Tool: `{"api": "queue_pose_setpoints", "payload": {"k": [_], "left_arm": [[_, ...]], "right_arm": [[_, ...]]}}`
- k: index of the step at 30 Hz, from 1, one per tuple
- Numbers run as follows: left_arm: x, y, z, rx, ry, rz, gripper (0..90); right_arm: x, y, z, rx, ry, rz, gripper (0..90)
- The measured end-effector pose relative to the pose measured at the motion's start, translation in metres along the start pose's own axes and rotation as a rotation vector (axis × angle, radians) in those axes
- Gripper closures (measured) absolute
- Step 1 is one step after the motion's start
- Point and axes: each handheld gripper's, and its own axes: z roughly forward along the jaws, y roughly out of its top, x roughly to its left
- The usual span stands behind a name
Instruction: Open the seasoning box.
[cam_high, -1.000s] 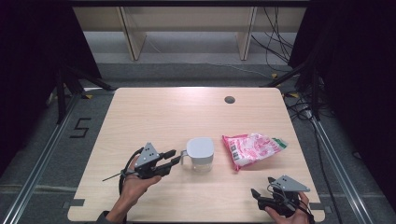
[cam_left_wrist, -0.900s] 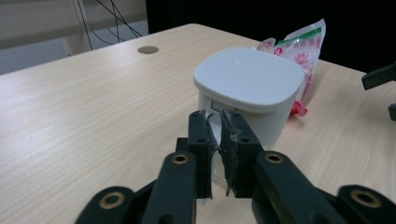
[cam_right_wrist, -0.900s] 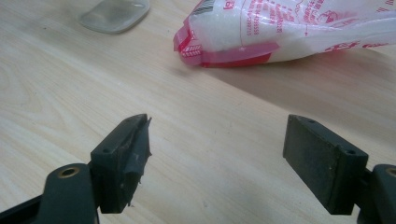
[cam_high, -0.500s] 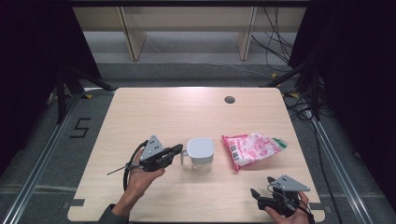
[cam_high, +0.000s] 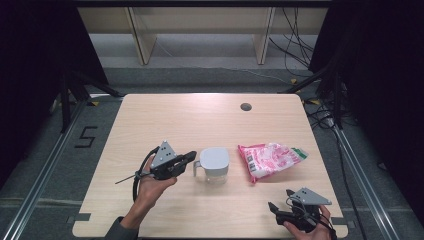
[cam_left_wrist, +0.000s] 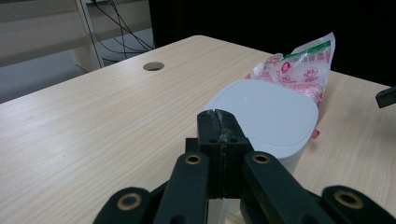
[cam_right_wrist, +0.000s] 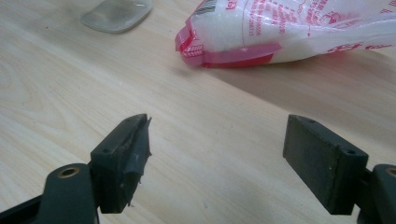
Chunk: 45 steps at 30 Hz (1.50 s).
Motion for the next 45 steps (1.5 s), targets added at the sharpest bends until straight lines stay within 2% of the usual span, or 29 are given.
{"api": "queue_pose_setpoints", "payload": {"k": [5,7,8,10,11,12,14,15,18,19,20,21,23,24,27,28,29,30,32,33,35,36,38,39,40,42,43,44,45], "left_arm": [[-0.001,-0.001,0.006,0.005,-0.012,-0.012,89.2],[-0.001,-0.001,0.008,0.008,-0.013,-0.005,89.1],[0.0,-0.001,0.009,0.006,-0.014,-0.004,89.2],[0.001,-0.001,0.01,0.008,-0.016,-0.015,89.1],[0.001,-0.001,0.011,0.005,-0.024,-0.025,89.1],[0.001,-0.001,0.011,0.005,-0.024,-0.025,89.2],[0.002,-0.001,0.013,0.006,-0.026,-0.018,89.2],[0.001,-0.001,0.015,0.008,-0.023,-0.028,89.1],[0.001,0.0,0.015,0.002,-0.02,-0.02,89.1],[-0.001,0.0,0.014,-0.009,-0.026,-0.025,89.1],[-0.003,0.002,0.014,-0.009,-0.025,-0.017,89.1],[-0.006,0.004,0.013,-0.006,-0.018,0.004,89.0],[-0.01,0.006,0.014,-0.004,-0.023,0.036,89.1],[-0.01,0.006,0.014,0.001,-0.025,0.033,89.1],[-0.007,0.002,0.018,0.012,-0.024,0.033,89.0],[-0.006,0.001,0.018,0.007,-0.024,0.009,89.1],[-0.005,0.001,0.017,0.006,-0.021,0.005,89.1],[-0.004,0.001,0.016,0.01,-0.016,0.015,89.1],[-0.005,0.0,0.015,0.006,-0.01,0.014,89.0],[-0.005,0.0,0.015,0.009,-0.01,0.007,89.0],[-0.005,0.0,0.016,0.004,-0.013,0.005,89.0],[-0.006,0.0,0.016,0.004,-0.011,0.017,89.1],[-0.006,0.0,0.016,0.004,-0.007,0.023,89.1],[-0.006,0.0,0.016,0.002,-0.009,0.021,89.0],[-0.006,0.0,0.016,0.001,-0.011,0.017,89.0],[-0.006,-0.001,0.016,0.0,-0.009,0.007,89.0],[-0.006,-0.001,0.016,0.0,-0.009,0.01,89.0],[-0.006,-0.001,0.016,0.0,-0.009,0.01,89.0],[-0.006,-0.001,0.016,-0.001,-0.008,0.014,89.0]], "right_arm": [[0.002,0.0,0.001,0.001,-0.002,-0.009,23.7],[0.005,0.0,0.001,0.003,-0.01,0.019,23.8],[0.004,0.001,0.002,-0.004,-0.012,-0.008,23.7],[0.005,0.002,0.003,-0.006,0.001,-0.014,23.7],[0.006,0.002,0.003,-0.006,-0.009,-0.016,23.8],[0.006,0.002,0.003,-0.008,0.003,-0.014,23.9],[0.006,0.002,0.004,-0.005,-0.001,-0.017,23.9],[0.006,0.002,0.003,-0.003,-0.011,-0.021,23.9],[0.006,0.003,0.005,0.003,0.002,-0.026,23.7],[0.007,0.004,0.005,0.002,0.012,-0.024,23.5],[0.012,0.004,0.004,0.015,-0.003,0.011,23.4],[0.01,0.005,0.008,-0.007,0.013,-0.037,23.4],[0.009,0.006,0.008,0.002,0.016,-0.041,23.3],[0.011,0.006,0.008,-0.003,-0.001,-0.029,23.0],[0.01,0.007,0.009,-0.007,0.003,-0.04,21.3],[0.01,0.008,0.01,-0.018,0.01,-0.041,21.3],[0.011,0.011,0.011,-0.03,0.0,-0.046,20.8],[0.011,0.011,0.011,-0.03,0.0,-0.046,20.8],[0.013,0.014,0.013,-0.043,0.003,-0.055,19.8],[0.014,0.02,0.017,-0.069,0.013,-0.071,19.8],[0.016,0.023,0.02,-0.086,0.021,-0.069,19.8],[0.018,0.029,0.023,-0.085,0.027,-0.08,20.5],[0.018,0.039,0.03,-0.102,0.039,-0.124,28.3],[0.021,0.043,0.032,-0.1,0.059,-0.097,31.6],[0.021,0.049,0.037,-0.125,0.077,-0.12,33.7],[0.022,0.058,0.042,-0.156,0.077,-0.132,40.4],[0.021,0.063,0.045,-0.176,0.079,-0.158,44.6],[0.023,0.07,0.049,-0.181,0.103,-0.127,52.5],[0.023,0.07,0.049,-0.181,0.103,-0.127,52.5]]}}
